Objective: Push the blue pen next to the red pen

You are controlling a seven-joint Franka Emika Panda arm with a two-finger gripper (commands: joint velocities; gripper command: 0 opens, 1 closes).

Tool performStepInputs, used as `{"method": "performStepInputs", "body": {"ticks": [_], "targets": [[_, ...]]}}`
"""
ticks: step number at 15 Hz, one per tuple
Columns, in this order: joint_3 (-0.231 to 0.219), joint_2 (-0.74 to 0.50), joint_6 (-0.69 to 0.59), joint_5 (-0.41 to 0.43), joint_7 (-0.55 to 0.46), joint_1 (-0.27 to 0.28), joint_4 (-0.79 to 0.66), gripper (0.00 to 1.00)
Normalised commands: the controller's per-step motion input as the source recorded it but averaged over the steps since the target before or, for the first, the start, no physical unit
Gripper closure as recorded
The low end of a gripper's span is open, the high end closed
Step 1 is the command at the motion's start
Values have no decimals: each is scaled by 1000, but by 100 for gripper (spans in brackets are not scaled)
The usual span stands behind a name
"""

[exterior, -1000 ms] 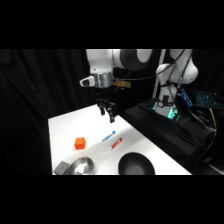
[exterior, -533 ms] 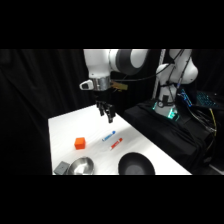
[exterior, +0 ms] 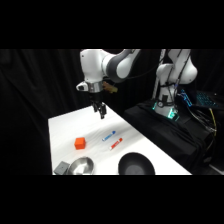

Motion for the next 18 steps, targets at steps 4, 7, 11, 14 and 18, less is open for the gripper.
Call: {"method": "performStepInputs", "body": {"ticks": [4, 7, 11, 14, 18], "targets": [[-28, 147, 342, -105, -128, -70, -11, 0], [-25, 181, 341, -55, -155, -84, -7, 0], [-14, 167, 298, -19, -182, -97, -5, 0], [11, 165, 255, 17, -184, -97, 5, 0], [43, 141, 231, 34, -171, -90, -4, 0]]}}
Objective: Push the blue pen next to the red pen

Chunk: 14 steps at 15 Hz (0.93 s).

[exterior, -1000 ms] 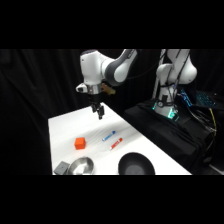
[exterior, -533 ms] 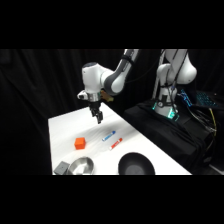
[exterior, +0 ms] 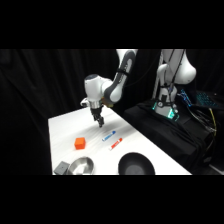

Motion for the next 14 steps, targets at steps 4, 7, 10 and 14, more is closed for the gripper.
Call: {"method": "performStepInputs", "body": {"ticks": [4, 7, 10, 14], "targets": [[66, 110, 230, 30, -148, -83, -23, 0], [90, 105, 228, 42, -146, -95, -31, 0], [100, 75, 216, 44, -129, -91, -41, 0], [94, 8, 189, 36, -90, -59, -68, 0]]}}
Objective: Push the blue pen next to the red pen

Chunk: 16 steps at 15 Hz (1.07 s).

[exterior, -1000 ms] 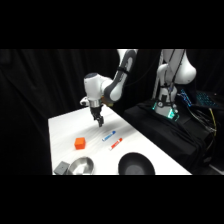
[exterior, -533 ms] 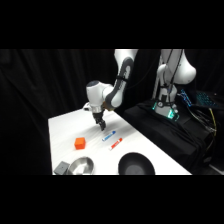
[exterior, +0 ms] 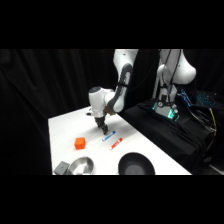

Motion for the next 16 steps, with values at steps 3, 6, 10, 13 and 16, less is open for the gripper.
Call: {"method": "performStepInputs", "body": {"ticks": [3, 6, 10, 13, 16], "targets": [[84, -36, 138, 39, -45, -11, -79, 0], [48, -67, 111, 22, 12, 60, -101, 0], [8, -103, 80, -10, 75, 125, -115, 0], [-10, -148, 44, -42, 125, 156, -131, 0], [-23, -206, -2, -66, 166, 177, -156, 0]]}}
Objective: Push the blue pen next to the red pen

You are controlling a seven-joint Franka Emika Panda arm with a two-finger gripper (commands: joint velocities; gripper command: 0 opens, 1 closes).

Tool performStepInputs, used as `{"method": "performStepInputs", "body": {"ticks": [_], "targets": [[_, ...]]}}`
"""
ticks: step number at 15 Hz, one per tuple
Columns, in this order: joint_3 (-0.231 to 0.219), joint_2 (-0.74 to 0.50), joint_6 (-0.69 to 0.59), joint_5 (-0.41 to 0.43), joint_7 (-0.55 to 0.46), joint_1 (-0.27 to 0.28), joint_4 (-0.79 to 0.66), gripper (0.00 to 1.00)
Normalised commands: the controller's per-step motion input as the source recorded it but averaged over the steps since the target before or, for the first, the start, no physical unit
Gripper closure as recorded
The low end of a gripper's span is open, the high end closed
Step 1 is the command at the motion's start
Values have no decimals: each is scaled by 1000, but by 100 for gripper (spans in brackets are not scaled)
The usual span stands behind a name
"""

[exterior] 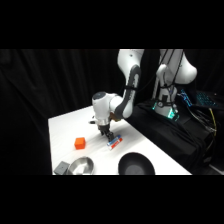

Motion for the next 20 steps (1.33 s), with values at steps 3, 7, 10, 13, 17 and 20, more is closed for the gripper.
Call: {"method": "performStepInputs", "body": {"ticks": [3, 7, 10, 13, 17, 20], "targets": [[-25, -241, -92, -60, 169, 145, -145, 0], [-8, -404, -312, 32, 204, 85, -203, 0], [90, -697, -506, 178, 143, 27, -337, 0], [74, -655, -408, 172, 96, 39, -278, 0], [25, -422, -269, 142, 60, 38, -144, 0], [-10, -198, -179, 170, -26, -3, -24, 0]]}}
